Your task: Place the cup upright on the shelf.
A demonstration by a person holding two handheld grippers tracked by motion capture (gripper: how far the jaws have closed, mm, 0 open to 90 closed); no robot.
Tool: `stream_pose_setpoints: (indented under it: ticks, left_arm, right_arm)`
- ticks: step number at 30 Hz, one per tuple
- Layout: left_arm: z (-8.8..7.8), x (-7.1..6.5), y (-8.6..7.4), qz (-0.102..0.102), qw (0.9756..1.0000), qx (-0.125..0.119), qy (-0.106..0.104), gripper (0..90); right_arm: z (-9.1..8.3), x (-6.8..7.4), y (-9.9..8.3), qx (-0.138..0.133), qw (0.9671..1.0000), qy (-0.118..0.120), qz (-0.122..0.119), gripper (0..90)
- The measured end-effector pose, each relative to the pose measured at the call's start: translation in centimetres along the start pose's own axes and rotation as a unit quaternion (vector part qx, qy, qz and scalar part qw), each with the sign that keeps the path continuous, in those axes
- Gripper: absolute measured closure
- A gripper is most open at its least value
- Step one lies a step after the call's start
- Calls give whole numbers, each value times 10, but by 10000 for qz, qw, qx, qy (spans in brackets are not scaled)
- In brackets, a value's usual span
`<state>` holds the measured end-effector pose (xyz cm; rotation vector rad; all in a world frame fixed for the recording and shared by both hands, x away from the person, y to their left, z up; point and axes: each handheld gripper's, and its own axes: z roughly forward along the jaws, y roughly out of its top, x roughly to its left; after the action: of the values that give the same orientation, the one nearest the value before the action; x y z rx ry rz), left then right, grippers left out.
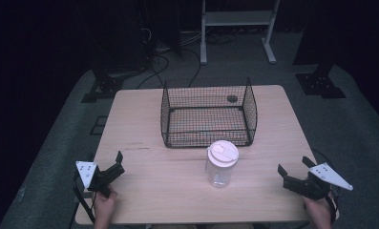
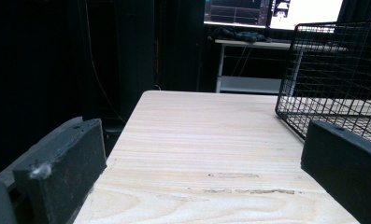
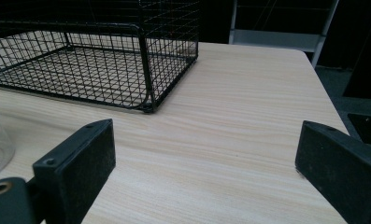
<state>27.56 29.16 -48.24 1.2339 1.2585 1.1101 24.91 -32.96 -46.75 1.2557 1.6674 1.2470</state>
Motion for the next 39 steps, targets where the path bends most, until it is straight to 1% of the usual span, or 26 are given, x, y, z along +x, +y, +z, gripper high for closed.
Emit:
stream_pose_setpoints:
  ticks: [9, 14, 16, 17, 19, 23, 24, 25, 27, 31, 39]
  left_arm:
    - [-1, 0, 0, 13, 10000, -11, -13, 0]
    - [-1, -1, 0, 20, 10000, -10, -10, 0]
    - [0, 0, 0, 12, 10000, -7, -14, 0]
    - [0, 0, 0, 12, 10000, -7, -14, 0]
    - [-1, 0, 0, 20, 10000, -11, -17, 0]
    - [0, -1, 0, 53, 10000, -5, -7, 0]
    - [0, -1, 0, 54, 10000, -3, -4, 0]
    - [-1, -1, 0, 52, 10000, -7, -9, 0]
    - [-1, -1, 0, 47, 10000, -8, -12, 0]
    - [0, -1, 0, 59, 10000, -4, -3, 0]
    - [-1, -1, 0, 56, 10000, -9, -11, 0]
  right_arm:
    - [1, 5, 4, -2, 9999, 99, -93, 43]
    - [1, 13, 13, -46, 9994, 240, -240, 42]
    - [1, 16, 16, -43, 9989, 333, -312, 42]
    - [1, 16, 16, -43, 9989, 333, -312, 42]
    - [0, 19, 21, -69, 9984, 397, -408, 41]
    - [-2, 21, 25, -101, 9979, 468, -447, 32]
    - [-2, 22, 27, -107, 9976, 516, -445, 31]
    - [-3, 24, 30, -104, 9970, 586, -502, 30]
    - [-3, 25, 31, -118, 9968, 598, -526, 30]
    - [-5, 33, 37, -188, 9953, 773, -554, 28]
    - [-5, 52, 46, -214, 9912, 1044, -790, 28]
